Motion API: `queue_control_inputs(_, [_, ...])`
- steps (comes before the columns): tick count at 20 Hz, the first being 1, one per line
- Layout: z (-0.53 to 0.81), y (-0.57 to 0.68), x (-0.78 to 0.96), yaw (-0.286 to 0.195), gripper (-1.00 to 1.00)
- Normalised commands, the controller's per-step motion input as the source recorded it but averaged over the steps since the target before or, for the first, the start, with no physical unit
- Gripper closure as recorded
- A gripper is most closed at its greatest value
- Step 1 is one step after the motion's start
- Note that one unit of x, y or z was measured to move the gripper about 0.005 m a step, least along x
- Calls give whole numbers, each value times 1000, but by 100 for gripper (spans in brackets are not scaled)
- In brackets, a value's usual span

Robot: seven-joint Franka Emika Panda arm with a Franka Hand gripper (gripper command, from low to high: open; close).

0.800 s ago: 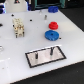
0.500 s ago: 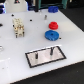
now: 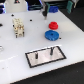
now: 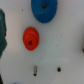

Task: Insert the blue gear onto the right peg, followed by the red gear

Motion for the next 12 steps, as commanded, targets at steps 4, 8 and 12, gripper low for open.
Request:
queue_control_inputs(4, [-539, 102, -70, 0, -100])
queue_control_inputs(8, [-508, 15, -173, 0, -100])
queue_control_inputs(12, [-498, 1, -192, 0, -100])
